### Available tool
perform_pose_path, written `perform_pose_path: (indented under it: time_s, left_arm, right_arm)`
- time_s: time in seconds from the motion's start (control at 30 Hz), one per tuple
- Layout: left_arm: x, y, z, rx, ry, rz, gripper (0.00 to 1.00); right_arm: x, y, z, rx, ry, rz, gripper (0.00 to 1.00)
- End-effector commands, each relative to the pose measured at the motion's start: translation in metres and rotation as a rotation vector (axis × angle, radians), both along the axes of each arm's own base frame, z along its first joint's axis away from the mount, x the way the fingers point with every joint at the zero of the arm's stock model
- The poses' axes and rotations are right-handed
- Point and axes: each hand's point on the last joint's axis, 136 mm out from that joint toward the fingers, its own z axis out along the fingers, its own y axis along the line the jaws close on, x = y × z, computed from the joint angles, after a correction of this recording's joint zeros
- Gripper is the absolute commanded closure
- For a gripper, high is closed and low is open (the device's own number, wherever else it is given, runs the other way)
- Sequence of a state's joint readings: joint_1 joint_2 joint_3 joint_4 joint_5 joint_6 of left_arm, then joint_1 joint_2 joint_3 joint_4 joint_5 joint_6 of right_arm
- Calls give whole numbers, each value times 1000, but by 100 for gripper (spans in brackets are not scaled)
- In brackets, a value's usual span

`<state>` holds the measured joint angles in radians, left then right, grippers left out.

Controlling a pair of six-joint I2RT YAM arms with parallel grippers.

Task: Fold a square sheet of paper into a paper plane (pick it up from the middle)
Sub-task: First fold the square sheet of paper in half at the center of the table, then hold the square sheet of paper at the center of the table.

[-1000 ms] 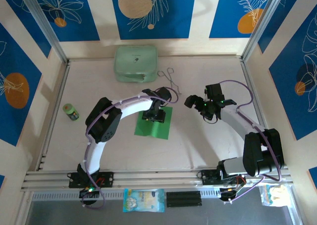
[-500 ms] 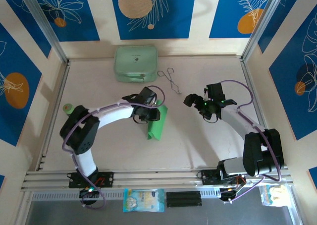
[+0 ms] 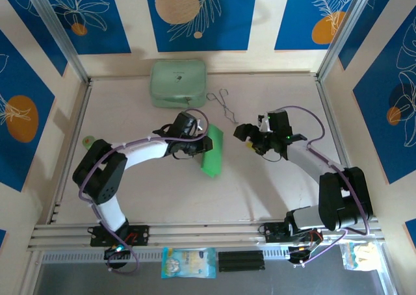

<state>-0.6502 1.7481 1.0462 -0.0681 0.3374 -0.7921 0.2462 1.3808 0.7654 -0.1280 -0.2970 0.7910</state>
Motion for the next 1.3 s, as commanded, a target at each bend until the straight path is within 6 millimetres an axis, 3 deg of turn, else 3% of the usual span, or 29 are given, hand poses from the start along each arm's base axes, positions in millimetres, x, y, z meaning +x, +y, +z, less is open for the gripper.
perform_pose_path:
  time_s: [0.0,0.2,0.37,0.53,0.77,1.0,1.27]
  left_arm:
    - [0,20,-30,97,41,65,73]
    - [-3,33,-45,161,47,95,73]
    - [-7,39,-53,192,59,95,74]
    - [-7,41,-56,213,68,91,75]
    - [-8,44,-59,233,69,89,75]
    - [-11,48,-57,257,74,87,72]
    - [-19,62,-40,345,80,57,46]
  right_arm:
    - [-5,22,-3,43,23,69,22]
    - [-10,52,-23,46,90,134,41]
    - [-11,73,-44,5,163,175,65]
    - [-10,90,-61,-34,212,209,78]
    - [-12,102,-89,-102,284,243,82]
    - [-18,96,-111,-191,347,240,84]
    - [-25,96,-125,-256,376,256,85]
